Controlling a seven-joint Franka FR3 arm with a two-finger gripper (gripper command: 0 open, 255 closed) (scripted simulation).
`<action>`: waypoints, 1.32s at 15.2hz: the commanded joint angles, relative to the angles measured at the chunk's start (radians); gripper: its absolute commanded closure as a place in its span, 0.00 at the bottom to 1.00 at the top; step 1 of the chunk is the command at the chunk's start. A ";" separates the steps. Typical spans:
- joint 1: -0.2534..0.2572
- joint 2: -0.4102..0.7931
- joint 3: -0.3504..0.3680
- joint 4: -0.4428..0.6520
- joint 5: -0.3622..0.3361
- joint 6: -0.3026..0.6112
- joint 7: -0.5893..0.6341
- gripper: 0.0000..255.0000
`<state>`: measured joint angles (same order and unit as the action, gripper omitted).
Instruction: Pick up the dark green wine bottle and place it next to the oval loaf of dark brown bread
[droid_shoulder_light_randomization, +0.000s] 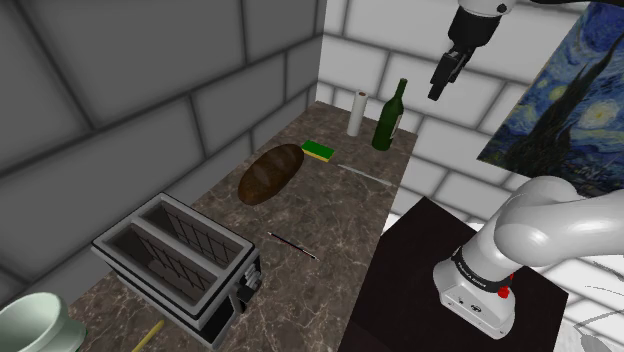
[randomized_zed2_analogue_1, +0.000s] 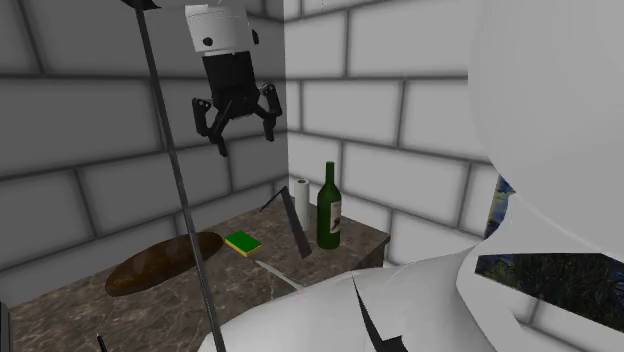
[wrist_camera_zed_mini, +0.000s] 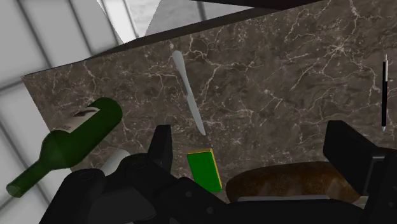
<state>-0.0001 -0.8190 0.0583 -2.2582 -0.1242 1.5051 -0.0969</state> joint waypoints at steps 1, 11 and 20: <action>0.000 0.000 0.000 0.000 0.000 0.000 0.000 0.00; -0.049 0.241 -0.198 0.076 -0.045 0.183 -0.156 0.00; -0.071 0.528 -0.363 0.247 0.008 0.300 -0.318 0.00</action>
<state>-0.0673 -0.3195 -0.2858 -2.0334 -0.1245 1.7995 -0.3926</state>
